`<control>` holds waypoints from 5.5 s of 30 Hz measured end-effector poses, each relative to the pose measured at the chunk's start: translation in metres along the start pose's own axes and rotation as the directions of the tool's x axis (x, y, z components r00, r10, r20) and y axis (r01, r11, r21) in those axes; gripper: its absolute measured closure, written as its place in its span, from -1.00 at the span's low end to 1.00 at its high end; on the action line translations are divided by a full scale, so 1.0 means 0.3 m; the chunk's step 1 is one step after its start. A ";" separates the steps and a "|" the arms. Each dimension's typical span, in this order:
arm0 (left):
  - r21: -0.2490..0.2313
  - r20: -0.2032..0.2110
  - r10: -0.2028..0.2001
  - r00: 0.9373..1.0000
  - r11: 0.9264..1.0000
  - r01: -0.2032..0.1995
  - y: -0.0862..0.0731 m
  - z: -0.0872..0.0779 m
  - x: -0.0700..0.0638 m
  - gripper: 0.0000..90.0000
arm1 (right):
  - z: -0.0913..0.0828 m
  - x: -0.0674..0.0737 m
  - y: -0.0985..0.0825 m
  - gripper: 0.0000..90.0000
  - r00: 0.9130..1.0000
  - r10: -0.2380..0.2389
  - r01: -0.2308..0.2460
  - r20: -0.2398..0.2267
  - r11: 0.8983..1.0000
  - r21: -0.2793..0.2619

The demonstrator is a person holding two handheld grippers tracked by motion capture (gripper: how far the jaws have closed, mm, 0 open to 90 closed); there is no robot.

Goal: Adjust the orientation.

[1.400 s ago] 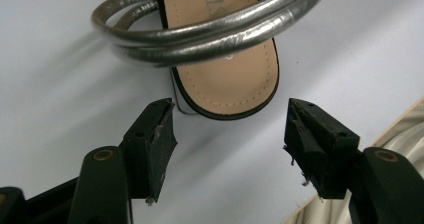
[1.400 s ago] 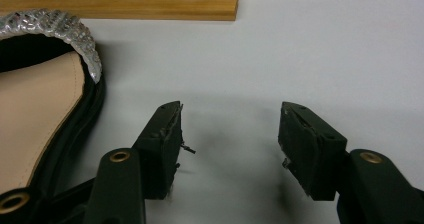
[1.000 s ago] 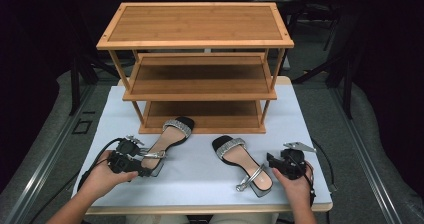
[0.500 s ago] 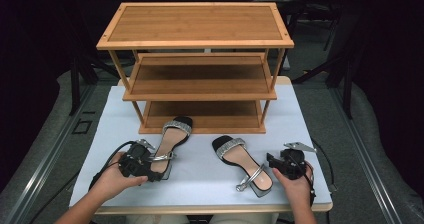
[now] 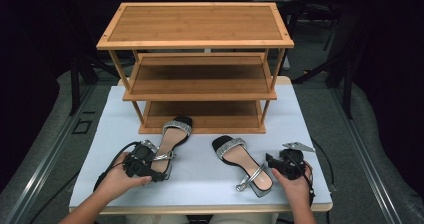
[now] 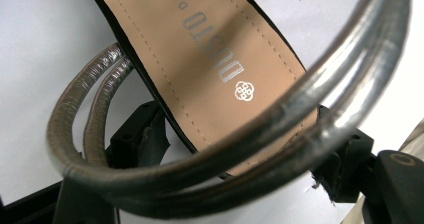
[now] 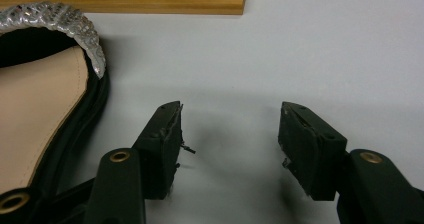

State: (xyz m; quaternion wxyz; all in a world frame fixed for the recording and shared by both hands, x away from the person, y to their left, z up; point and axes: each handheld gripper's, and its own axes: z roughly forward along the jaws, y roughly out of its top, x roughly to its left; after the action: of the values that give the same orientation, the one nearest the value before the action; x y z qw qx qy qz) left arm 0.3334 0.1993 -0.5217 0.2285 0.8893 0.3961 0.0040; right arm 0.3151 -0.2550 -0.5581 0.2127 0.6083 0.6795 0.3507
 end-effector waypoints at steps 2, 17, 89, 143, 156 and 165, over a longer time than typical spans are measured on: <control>0.010 -0.016 -0.007 1.000 1.000 0.007 0.007 0.002 -0.011 -0.31 | -0.001 -0.002 0.001 -0.05 1.000 0.001 -0.001 -0.006 1.000 0.008; 0.053 -0.025 -0.096 0.995 0.994 0.097 0.073 0.010 -0.052 -0.31 | -0.004 -0.009 0.000 -0.05 1.000 0.008 -0.008 -0.007 1.000 0.006; -0.239 -0.141 -0.222 0.965 0.953 0.184 0.212 0.119 0.051 -0.20 | 0.001 -0.022 -0.003 -0.05 0.999 0.024 -0.024 -0.036 1.000 0.003; -0.488 -0.114 -0.298 0.948 0.848 0.208 0.161 0.134 0.049 0.99 | 0.003 -0.019 -0.004 -0.06 0.999 0.016 -0.016 -0.036 1.000 0.002; -0.479 -0.115 -0.231 0.966 0.865 0.150 0.070 0.037 0.053 0.48 | -0.034 0.003 0.023 -0.08 1.000 -0.008 0.008 -0.011 0.999 -0.031; -0.448 -0.125 -0.202 0.971 0.885 0.127 -0.065 -0.021 0.121 0.07 | -0.108 0.078 0.094 -0.15 0.990 -0.114 0.116 -0.077 0.993 0.014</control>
State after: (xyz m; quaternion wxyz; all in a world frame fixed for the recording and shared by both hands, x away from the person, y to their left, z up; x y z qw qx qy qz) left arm 0.3434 0.2389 -0.5303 0.3872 0.7749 0.4772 0.1480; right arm 0.3071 -0.2390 -0.5125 0.2009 0.5562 0.7242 0.3547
